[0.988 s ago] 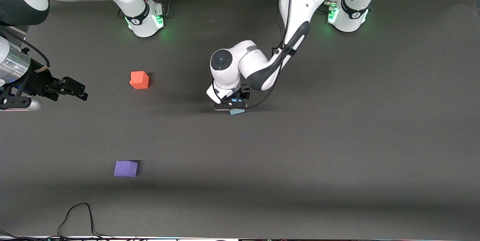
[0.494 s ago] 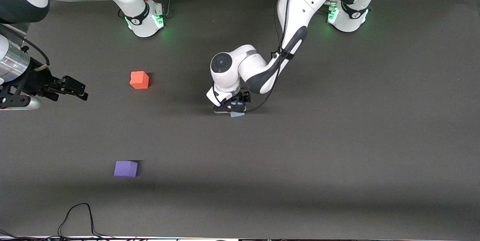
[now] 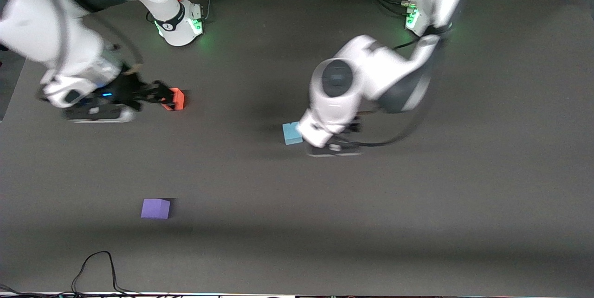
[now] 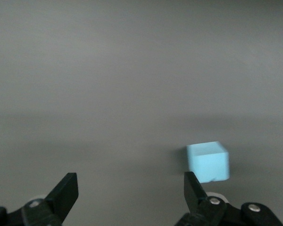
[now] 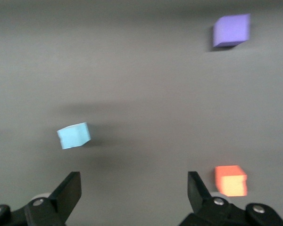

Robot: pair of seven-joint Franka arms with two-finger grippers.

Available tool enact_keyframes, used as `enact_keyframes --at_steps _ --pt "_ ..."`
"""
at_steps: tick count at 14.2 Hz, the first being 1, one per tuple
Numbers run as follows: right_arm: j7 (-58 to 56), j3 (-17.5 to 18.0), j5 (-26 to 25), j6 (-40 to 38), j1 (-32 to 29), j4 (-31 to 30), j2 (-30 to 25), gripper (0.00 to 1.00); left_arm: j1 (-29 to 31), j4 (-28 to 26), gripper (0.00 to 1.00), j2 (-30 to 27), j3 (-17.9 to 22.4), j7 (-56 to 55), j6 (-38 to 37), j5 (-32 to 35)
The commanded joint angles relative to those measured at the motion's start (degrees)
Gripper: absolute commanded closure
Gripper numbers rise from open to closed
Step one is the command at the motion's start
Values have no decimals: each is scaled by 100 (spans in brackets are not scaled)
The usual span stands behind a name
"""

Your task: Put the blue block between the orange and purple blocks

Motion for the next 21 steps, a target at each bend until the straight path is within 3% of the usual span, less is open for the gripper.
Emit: enact_keyframes --at_steps 1,5,9,12,15,18,21 --pt "480 -61 75 524 617 81 550 0 1429 -437 0 -912 -118 1525 -852 -614" --pt "1655 -70 22 1833 1855 291 1752 0 2705 -463 0 -1581 -66 2803 -1724 -554" --pt "1973 -96 -680 2361 2770 1048 3300 0 3437 -892 0 -2152 -65 3640 -1823 -510" --pt "2001 -122 -1023 2768 2764 952 3619 0 3429 -1271 0 -2382 -65 3640 -1498 -159" --pt "1739 -140 -1164 2916 2650 610 3619 0 3447 -1289 0 -2391 -65 3640 -1383 -141" --pt "1676 -140 -1165 3556 2526 109 3611 0 3360 -1298 0 -2391 -13 3623 -1304 -18" --pt "1676 -140 -1156 4094 2430 -296 3584 0 2133 -1298 0 -2400 1214 3579 -1313 -44"
